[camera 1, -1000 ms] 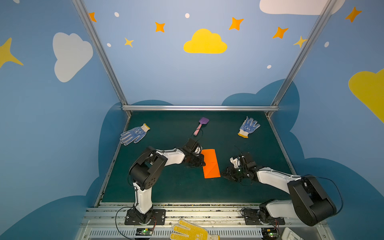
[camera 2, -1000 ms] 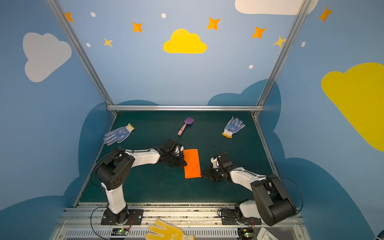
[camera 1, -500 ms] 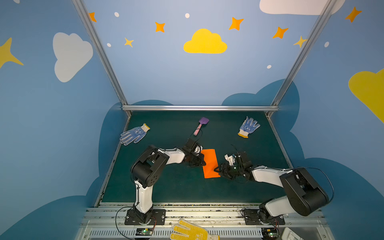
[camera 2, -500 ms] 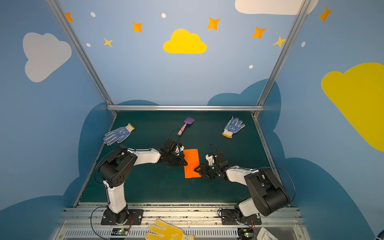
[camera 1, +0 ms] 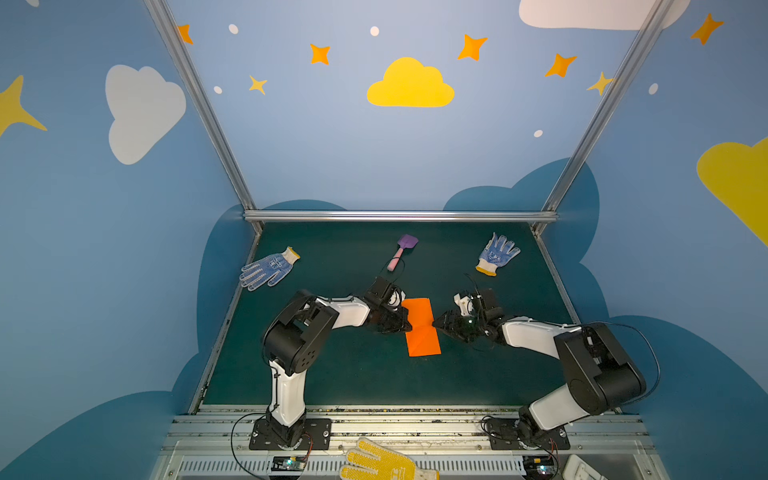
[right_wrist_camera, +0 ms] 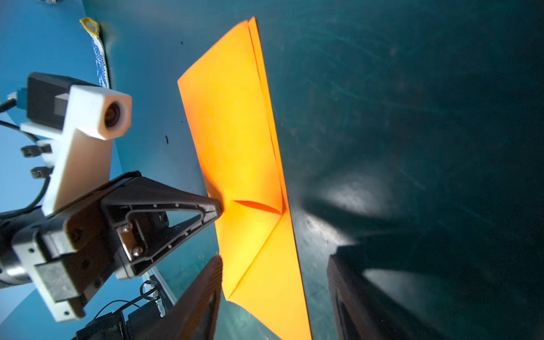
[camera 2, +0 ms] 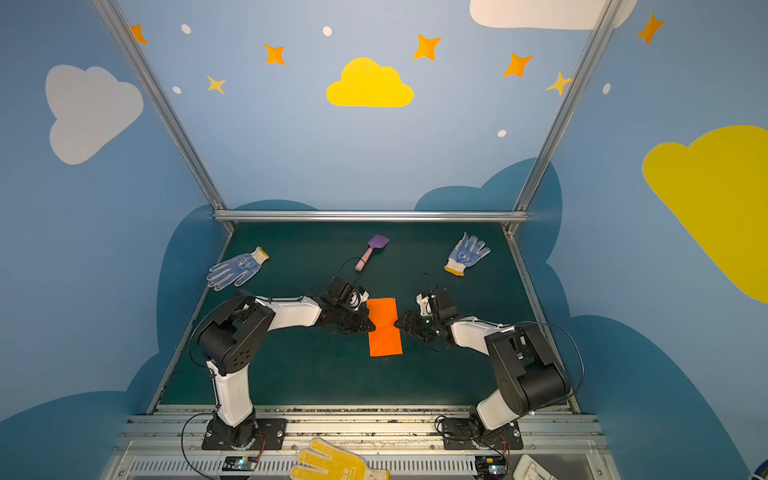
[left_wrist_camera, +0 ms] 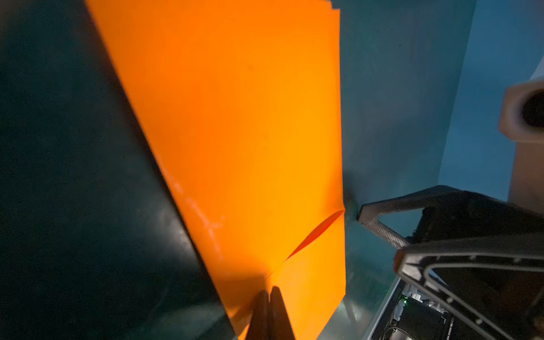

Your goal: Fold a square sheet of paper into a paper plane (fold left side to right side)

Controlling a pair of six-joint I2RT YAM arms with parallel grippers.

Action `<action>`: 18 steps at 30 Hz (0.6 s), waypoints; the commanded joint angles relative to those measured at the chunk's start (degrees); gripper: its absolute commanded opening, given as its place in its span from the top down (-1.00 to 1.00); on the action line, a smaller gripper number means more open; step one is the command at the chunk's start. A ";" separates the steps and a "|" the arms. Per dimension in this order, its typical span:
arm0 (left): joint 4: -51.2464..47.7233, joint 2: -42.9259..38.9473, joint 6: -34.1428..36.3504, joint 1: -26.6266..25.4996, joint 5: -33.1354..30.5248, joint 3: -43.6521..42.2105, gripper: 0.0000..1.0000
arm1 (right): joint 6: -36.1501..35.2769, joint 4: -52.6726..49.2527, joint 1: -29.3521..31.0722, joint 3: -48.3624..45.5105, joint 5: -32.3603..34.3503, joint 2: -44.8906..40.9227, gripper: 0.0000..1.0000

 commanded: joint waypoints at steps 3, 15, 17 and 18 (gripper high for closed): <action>-1.55 2.43 1.29 -0.26 -2.71 -1.48 0.92 | -1.59 -2.12 2.53 0.70 0.93 6.25 -0.21; -1.38 2.15 1.37 -0.05 -2.56 -1.92 0.93 | 2.37 2.78 5.25 -3.45 0.42 6.38 -0.18; -1.42 1.98 1.42 0.07 -2.56 -2.05 0.93 | 3.06 2.73 5.36 -5.69 0.57 4.48 -0.18; -1.38 1.77 1.44 0.09 -2.50 -2.17 0.93 | 3.58 2.26 5.32 -7.13 0.80 3.12 -0.18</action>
